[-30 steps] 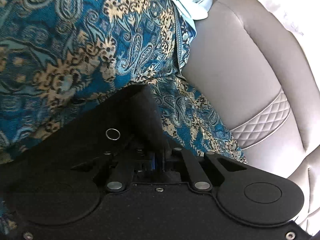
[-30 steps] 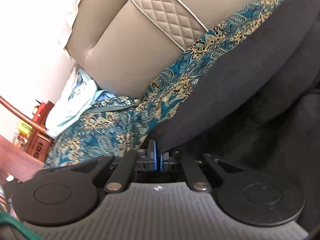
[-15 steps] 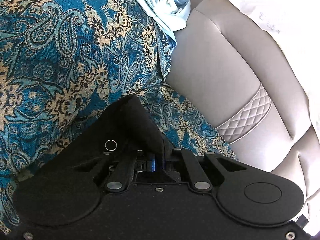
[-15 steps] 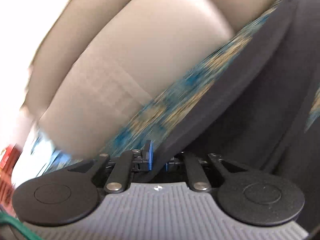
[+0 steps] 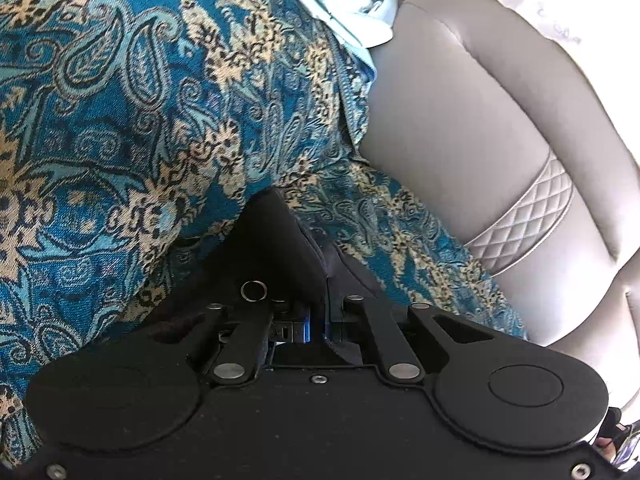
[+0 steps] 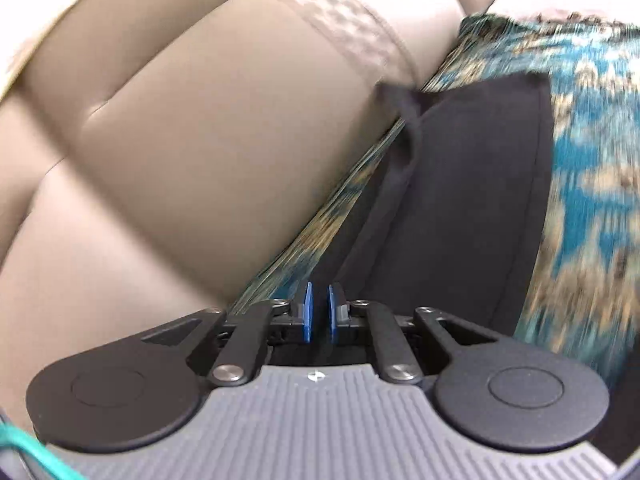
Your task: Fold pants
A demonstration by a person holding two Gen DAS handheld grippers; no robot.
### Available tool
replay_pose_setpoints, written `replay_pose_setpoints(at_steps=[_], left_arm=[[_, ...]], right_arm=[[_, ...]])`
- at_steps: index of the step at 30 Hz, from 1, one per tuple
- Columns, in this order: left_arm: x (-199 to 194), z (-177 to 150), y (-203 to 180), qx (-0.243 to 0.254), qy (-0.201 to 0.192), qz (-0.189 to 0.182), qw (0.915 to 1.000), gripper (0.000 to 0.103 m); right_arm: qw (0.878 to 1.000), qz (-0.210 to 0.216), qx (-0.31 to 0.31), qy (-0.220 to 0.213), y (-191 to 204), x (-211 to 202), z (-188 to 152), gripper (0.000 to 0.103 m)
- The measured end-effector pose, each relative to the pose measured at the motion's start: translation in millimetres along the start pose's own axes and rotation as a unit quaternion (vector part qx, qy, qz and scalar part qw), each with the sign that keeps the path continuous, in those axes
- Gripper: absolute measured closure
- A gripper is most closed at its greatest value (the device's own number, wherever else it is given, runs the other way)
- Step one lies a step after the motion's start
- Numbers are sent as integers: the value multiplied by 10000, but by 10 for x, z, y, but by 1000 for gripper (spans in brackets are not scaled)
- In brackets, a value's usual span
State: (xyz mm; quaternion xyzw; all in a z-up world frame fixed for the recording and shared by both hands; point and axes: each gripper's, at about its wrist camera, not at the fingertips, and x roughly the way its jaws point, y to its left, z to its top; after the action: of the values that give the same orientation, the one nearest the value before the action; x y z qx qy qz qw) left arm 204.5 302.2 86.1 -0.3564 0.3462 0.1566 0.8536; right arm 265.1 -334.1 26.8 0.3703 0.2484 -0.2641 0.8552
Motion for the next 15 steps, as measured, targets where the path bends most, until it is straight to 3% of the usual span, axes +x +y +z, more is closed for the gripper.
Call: replay_pose_setpoints(at_steps=[6, 10, 12, 15], left_arm=[[103, -44, 43, -109, 34, 290, 9995, 97], [150, -88, 8, -61, -28, 500, 9987, 97], [175, -103, -16, -27, -47, 593, 9982, 97], [209, -116, -36, -3, -70, 699, 9975, 96]], right_arm=[[9993, -357, 66, -20, -333, 413, 554, 86], [9996, -207, -28, 196, -552, 625, 840, 86], [9993, -75, -141, 334, -601, 746, 953, 68], [9989, 76, -236, 391, -647, 846, 1078, 51]])
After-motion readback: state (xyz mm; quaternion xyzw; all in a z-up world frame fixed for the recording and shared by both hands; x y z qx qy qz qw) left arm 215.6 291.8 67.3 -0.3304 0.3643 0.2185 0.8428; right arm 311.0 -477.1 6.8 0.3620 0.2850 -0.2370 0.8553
